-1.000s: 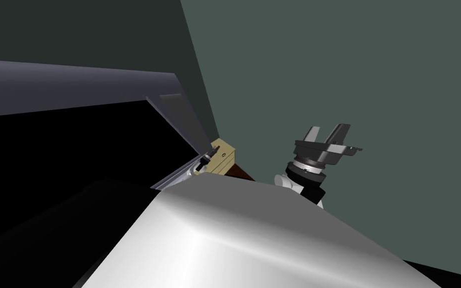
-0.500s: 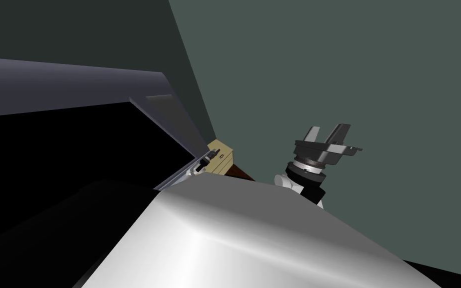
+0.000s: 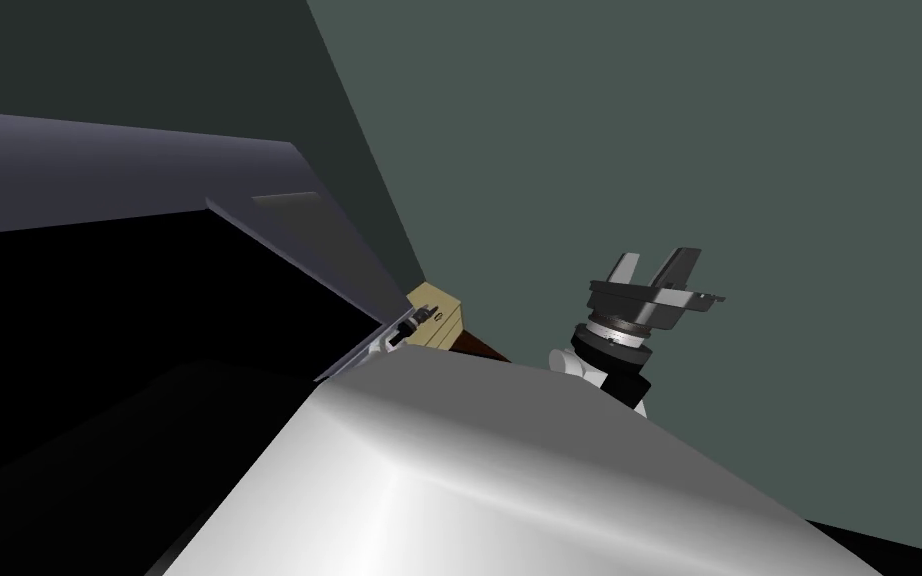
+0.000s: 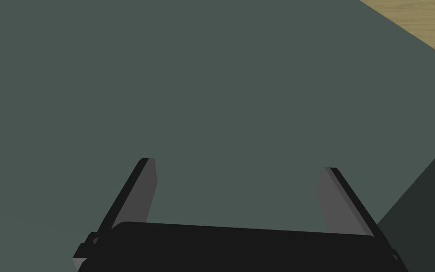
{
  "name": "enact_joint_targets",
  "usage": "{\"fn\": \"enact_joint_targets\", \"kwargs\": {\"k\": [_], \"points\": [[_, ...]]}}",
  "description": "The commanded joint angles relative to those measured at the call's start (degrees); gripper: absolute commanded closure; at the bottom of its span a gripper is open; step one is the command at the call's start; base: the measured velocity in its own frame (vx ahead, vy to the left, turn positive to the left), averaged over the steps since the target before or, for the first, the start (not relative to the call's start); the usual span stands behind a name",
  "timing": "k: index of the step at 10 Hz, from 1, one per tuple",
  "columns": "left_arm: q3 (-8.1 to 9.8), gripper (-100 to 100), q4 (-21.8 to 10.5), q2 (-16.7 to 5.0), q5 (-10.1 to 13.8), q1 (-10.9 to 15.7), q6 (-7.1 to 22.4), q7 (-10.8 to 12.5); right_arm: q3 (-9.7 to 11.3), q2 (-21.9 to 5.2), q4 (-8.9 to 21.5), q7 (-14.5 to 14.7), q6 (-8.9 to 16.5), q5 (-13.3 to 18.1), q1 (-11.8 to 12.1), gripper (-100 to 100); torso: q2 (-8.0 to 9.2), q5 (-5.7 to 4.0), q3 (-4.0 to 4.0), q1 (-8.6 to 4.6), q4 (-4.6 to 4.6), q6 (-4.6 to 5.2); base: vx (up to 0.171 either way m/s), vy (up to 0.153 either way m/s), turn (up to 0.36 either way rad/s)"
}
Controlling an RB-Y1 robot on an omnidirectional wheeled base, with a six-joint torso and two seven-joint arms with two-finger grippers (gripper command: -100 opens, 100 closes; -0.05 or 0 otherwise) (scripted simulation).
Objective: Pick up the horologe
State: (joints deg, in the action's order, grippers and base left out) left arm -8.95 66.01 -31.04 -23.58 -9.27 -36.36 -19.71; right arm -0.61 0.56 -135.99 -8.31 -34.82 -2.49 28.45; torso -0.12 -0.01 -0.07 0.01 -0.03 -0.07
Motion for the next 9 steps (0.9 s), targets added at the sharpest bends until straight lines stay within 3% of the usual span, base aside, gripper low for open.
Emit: {"fn": "enact_joint_targets", "kwargs": {"k": [1, 6, 9], "points": [[-1.02, -100, -2.86, -0.33, -0.93, 0.58, 0.11, -1.62, 0.00, 0.00, 0.00, 0.00, 0.00, 0.00, 0.00, 0, 0.00, 0.00, 0.00, 0.00, 0.00, 0.00, 0.030, 0.013, -0.115], [-5.58, -100, -14.93, -2.01, -4.37, 2.39, 0.54, -7.23, 0.00, 0.00, 0.00, 0.00, 0.00, 0.00, 0.00, 0, 0.00, 0.00, 0.00, 0.03, 0.00, 0.01, 0.036, 0.024, -0.208], [-7.17, -100, -18.06, -2.02, -5.35, 2.71, 0.62, -8.82, 0.00, 0.00, 0.00, 0.00, 0.00, 0.00, 0.00, 0, 0.03, 0.00, 0.02, 0.01, 0.01, 0.00, 0.024, 0.024, -0.113]]}}
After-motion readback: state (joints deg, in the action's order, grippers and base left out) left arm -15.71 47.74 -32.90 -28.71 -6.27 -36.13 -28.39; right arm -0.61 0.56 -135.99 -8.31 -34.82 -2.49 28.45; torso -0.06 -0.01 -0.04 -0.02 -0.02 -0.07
